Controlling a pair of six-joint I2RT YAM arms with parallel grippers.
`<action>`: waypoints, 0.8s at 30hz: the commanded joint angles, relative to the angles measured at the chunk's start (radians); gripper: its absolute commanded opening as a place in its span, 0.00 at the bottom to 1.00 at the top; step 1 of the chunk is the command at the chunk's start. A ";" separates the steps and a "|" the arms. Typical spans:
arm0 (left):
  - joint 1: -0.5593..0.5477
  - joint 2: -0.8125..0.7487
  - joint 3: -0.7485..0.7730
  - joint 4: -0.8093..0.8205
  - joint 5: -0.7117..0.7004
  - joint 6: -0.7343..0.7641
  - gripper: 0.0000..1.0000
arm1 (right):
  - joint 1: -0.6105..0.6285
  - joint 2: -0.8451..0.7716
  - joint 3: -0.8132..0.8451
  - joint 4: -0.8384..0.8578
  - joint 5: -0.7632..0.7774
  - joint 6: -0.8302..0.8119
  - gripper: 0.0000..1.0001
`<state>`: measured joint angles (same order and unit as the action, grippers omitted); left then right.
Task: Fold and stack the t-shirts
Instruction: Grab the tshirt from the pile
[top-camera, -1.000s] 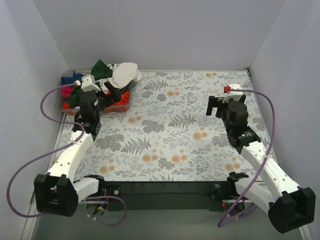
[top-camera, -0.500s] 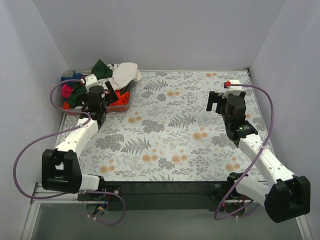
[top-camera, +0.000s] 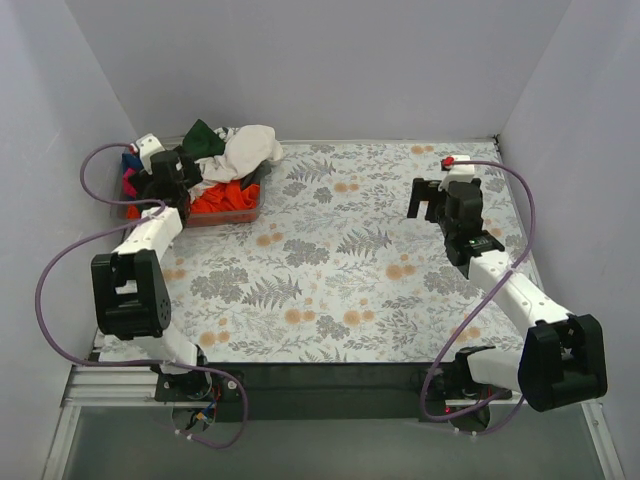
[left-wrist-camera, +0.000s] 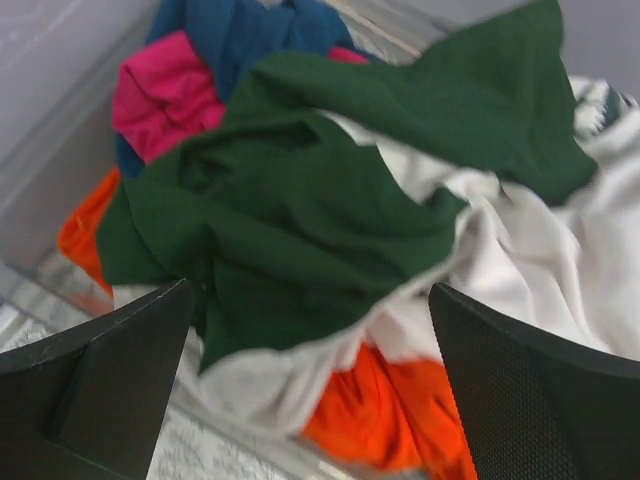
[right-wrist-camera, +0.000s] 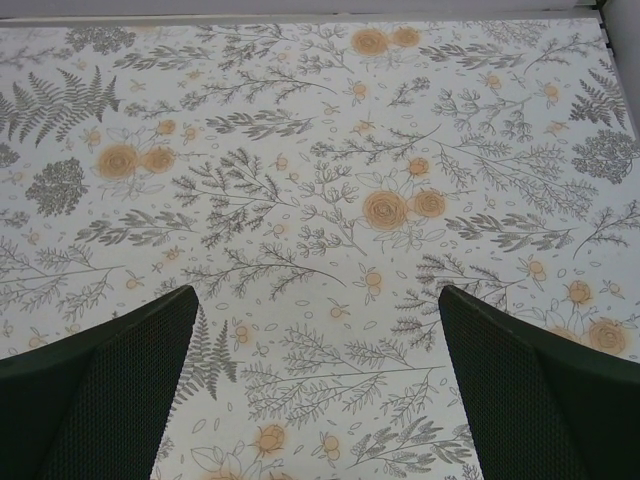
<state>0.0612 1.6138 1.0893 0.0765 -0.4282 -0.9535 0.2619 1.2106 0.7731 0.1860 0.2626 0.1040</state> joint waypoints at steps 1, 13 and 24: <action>0.028 0.075 0.099 0.026 0.035 0.033 0.97 | -0.007 0.020 0.061 0.072 -0.034 0.014 0.98; 0.035 0.348 0.340 -0.015 0.124 0.032 0.72 | -0.013 -0.016 0.043 0.078 -0.053 0.013 0.97; 0.035 0.279 0.304 -0.020 0.055 0.042 0.23 | -0.015 -0.010 0.041 0.082 -0.111 0.023 0.97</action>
<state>0.0956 1.9850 1.3884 0.0578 -0.3397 -0.9226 0.2508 1.2037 0.7921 0.2138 0.1856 0.1116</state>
